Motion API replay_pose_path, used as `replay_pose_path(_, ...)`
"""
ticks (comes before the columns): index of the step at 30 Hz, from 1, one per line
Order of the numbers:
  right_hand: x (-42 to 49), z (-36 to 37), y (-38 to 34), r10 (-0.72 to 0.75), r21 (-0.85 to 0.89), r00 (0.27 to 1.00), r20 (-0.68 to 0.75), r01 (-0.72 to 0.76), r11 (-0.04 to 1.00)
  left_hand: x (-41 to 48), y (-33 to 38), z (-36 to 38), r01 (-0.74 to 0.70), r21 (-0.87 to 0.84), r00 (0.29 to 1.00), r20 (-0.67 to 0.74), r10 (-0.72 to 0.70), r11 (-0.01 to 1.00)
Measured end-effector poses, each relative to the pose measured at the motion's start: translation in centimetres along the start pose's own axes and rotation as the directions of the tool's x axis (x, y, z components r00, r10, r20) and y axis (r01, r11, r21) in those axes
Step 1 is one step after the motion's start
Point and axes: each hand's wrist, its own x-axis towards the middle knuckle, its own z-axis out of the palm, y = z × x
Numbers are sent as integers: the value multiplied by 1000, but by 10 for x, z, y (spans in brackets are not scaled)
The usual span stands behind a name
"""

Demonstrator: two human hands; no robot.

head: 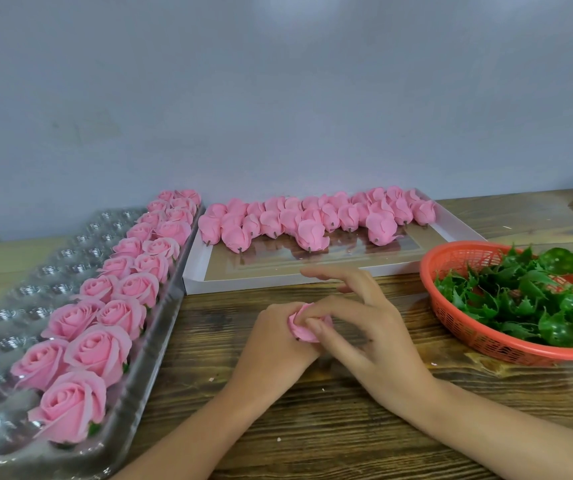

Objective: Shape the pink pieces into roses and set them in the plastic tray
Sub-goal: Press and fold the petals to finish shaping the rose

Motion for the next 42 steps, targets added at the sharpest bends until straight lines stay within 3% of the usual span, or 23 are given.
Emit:
replay_pose_path(9, -1, 0, 1, 4, 2, 1000, 14, -5, 1000, 0, 0, 2, -13, 67, 1000, 29, 11, 998)
replay_pose_path(22, -1, 1, 1, -64, 14, 998, -5, 64, 998, -3, 5, 0, -32, -65, 995, 89, 38, 997)
replay_pose_path(37, 0, 3, 1, -42, 85, 998, 55, 37, 996, 0, -11, 10, -100, 59, 993, 66, 96, 993)
replay_pose_path(42, 0, 4, 2, 29, 93, 997, 66, -35, 995, 1, -14, 1, 63, 110, 993, 95, -74, 992)
